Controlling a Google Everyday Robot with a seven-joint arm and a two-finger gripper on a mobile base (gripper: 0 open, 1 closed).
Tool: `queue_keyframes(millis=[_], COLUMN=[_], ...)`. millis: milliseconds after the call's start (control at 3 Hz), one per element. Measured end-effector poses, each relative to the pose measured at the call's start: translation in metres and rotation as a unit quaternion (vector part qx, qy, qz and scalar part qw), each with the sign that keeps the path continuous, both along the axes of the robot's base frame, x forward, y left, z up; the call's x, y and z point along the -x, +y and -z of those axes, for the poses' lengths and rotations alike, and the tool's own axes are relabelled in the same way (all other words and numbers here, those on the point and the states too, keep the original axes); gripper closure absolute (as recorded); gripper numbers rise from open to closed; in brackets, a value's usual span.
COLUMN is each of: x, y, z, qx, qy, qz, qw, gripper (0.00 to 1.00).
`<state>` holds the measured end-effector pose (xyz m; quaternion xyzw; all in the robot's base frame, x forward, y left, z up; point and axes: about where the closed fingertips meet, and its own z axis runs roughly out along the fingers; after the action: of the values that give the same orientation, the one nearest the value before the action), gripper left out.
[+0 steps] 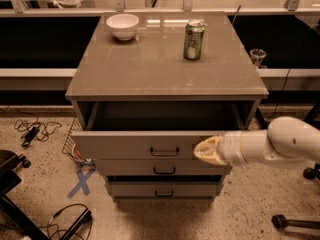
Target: Close top drawer
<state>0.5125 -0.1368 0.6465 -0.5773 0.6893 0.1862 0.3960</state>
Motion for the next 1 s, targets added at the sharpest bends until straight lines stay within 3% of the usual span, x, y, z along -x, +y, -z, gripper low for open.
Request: queue_keyframes(millis=[333, 667, 1000], x=[-0.037, -0.038, -0.069], y=[-0.006, -0.007, -0.009], z=[-0.004, -0.004, -0.004], qx=[-0.003, -0.003, -0.001], qy=[-0.010, -0.011, -0.015], qz=[0.005, 0.006, 0.009], qw=[0.9999, 0.9999, 0.9998], gripper=[1.00, 1.00, 1.00])
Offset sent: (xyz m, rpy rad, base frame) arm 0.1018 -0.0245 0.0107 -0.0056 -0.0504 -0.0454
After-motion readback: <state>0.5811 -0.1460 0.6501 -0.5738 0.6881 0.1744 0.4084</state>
